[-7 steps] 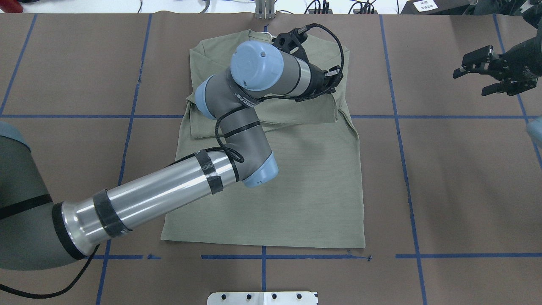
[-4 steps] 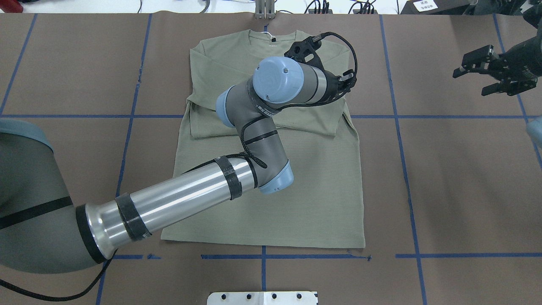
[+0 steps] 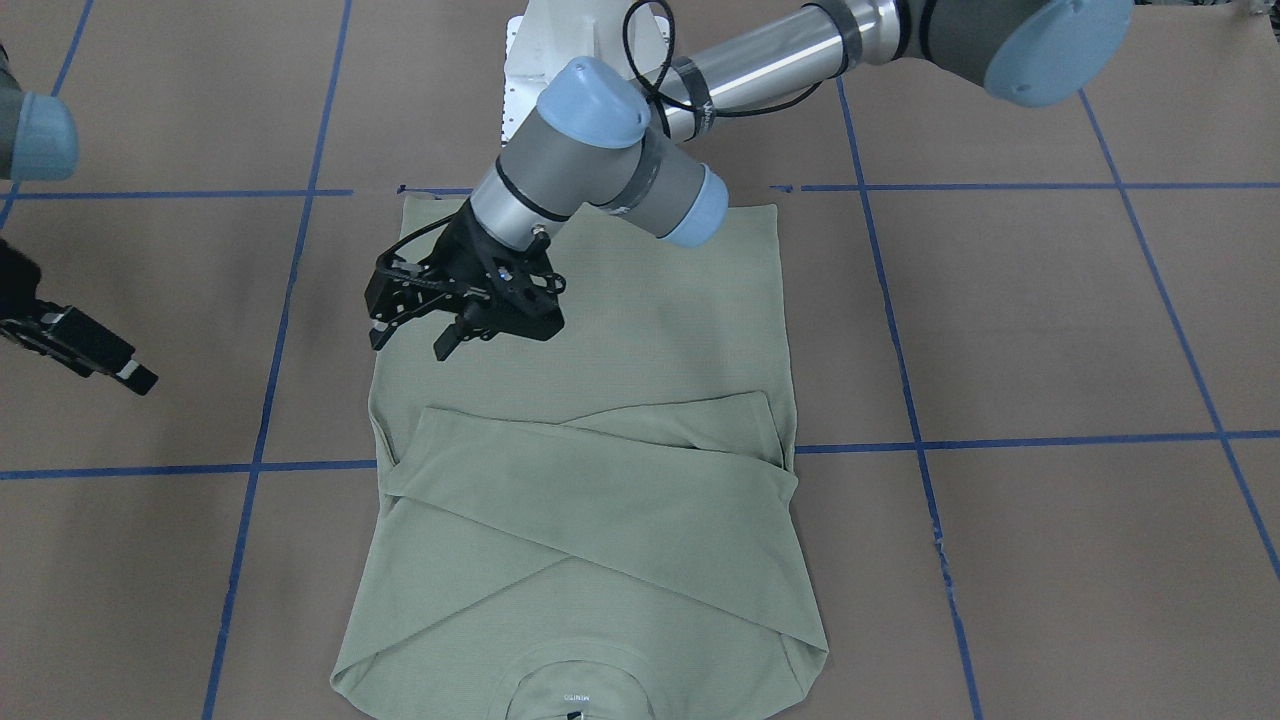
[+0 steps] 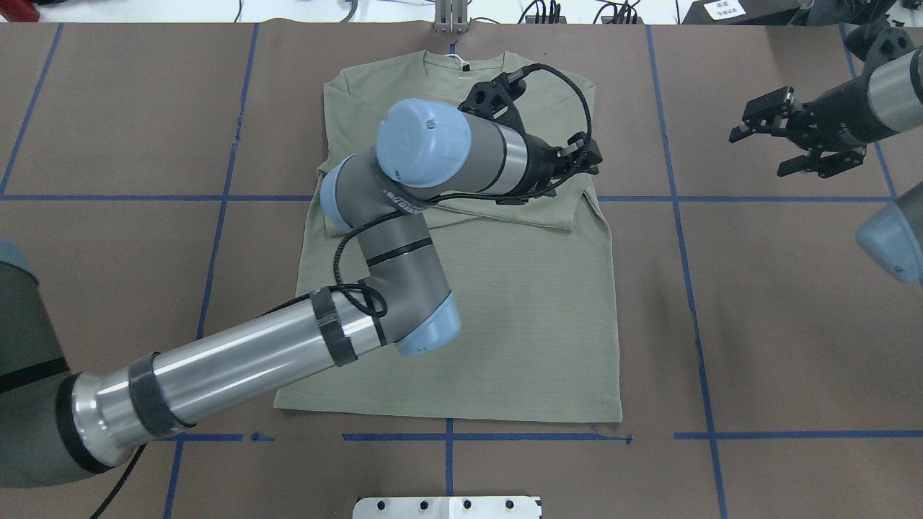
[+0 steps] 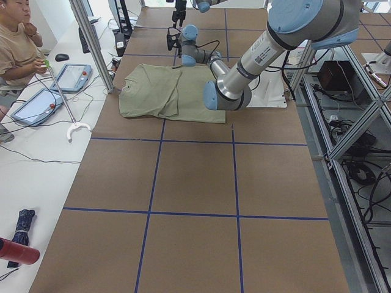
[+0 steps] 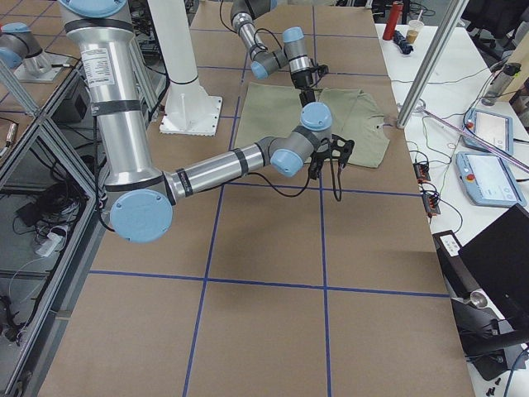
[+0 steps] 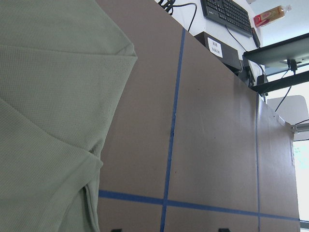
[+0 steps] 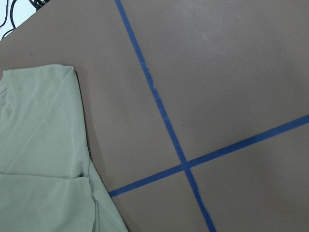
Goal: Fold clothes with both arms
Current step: 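Fold the held sleeve across the shirt body with the left gripper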
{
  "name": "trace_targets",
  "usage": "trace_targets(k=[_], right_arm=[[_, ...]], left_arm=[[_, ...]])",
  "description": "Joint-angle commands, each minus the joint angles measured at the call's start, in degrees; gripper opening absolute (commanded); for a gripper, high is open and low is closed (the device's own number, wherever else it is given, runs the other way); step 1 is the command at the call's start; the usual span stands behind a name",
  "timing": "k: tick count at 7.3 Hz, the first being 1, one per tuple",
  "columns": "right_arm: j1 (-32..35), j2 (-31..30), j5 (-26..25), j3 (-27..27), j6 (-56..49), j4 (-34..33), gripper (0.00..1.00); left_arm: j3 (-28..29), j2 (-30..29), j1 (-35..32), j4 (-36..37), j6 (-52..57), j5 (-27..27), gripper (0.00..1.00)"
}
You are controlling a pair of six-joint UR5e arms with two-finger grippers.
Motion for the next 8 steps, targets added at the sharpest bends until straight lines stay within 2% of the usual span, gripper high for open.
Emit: trace_targets(k=[1,2,3,4,5,6,7,8], right_arm=[[-11.2,-0.6,-7.9,7.0,14.9,-0.5,1.0],[-19.1,-3.0,-13.7,11.7,20.6,-0.8,0.99],[-26.6,-4.0,-21.6,16.9,22.2,-5.4,0.98],[-34.8,-3.8,-29.6,23.3,23.9,-16.6,0.97],[-42.2,-3.6,-36.7,25.9,32.7,-21.0,0.97],[-50.5,-4.2,-45.4,25.7,37.6,-21.4,0.97],[-54.3,-4.8,-49.7,25.5,39.6,-21.6,0.97],[-55.2,-6.4,-50.4,24.5,41.8,-21.6,0.95]], left_arm=[[-12.5,10.6,-3.3,5.1,3.7,-5.5,0.72],[-19.4,15.4,-4.9,10.8,8.4,-8.8,0.72],[-25.7,19.2,-5.2,16.5,9.0,-9.6,0.72],[-29.2,22.9,-5.8,18.2,9.7,-9.6,0.72],[-32.1,25.8,-6.0,18.1,9.6,-9.9,0.72],[-33.5,27.6,-6.1,18.2,9.4,-9.7,0.72],[-33.5,28.5,-6.1,18.2,9.0,-9.9,0.72],[-33.5,28.6,-6.2,18.2,8.8,-9.8,0.71]])
